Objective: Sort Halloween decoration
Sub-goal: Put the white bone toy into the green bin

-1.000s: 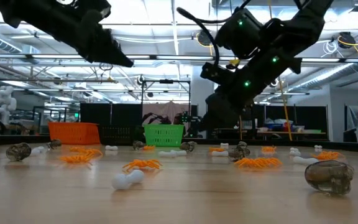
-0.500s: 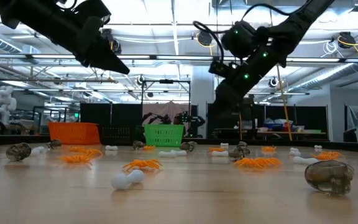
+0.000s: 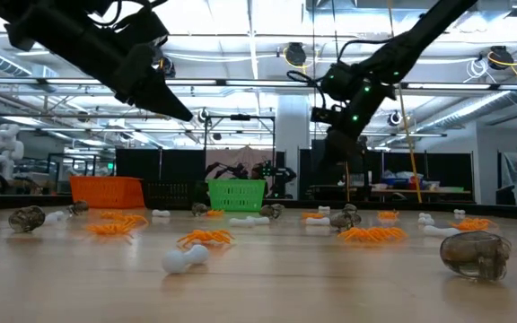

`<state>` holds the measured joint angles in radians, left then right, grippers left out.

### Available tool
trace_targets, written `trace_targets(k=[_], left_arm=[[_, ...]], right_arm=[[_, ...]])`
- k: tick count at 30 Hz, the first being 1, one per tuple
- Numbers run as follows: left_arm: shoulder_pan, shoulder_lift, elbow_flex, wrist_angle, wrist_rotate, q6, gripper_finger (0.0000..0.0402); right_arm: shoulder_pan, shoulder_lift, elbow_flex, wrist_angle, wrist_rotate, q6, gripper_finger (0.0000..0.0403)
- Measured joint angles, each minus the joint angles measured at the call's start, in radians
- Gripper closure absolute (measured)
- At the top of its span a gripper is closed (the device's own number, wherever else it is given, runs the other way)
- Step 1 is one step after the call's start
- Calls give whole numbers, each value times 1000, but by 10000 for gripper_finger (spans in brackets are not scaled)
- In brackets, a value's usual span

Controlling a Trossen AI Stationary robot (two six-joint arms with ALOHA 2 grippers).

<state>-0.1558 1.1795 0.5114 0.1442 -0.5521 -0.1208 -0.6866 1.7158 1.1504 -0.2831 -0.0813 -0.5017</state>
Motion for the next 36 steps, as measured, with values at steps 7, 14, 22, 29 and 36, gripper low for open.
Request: trace_targets(k=[7,14,22,29,36], left_arm=[[-1,23,0,12,4,-16,391],[-2,25,0,6,24,-23,391],[-2,25,0,1,55,-1,391],[-2,25,0,4,58,24,391],[-1,25,0,9,58,27,391]], right_arm=[[-9,171,176,-222,-25,-97,267],[-25,259,258,-247,-22,-126,253],[-75,311,263,-301,32,-130,250],[-85,316,263,-297,27,-128,261],[-79,330,263,-285,24,-104,272]])
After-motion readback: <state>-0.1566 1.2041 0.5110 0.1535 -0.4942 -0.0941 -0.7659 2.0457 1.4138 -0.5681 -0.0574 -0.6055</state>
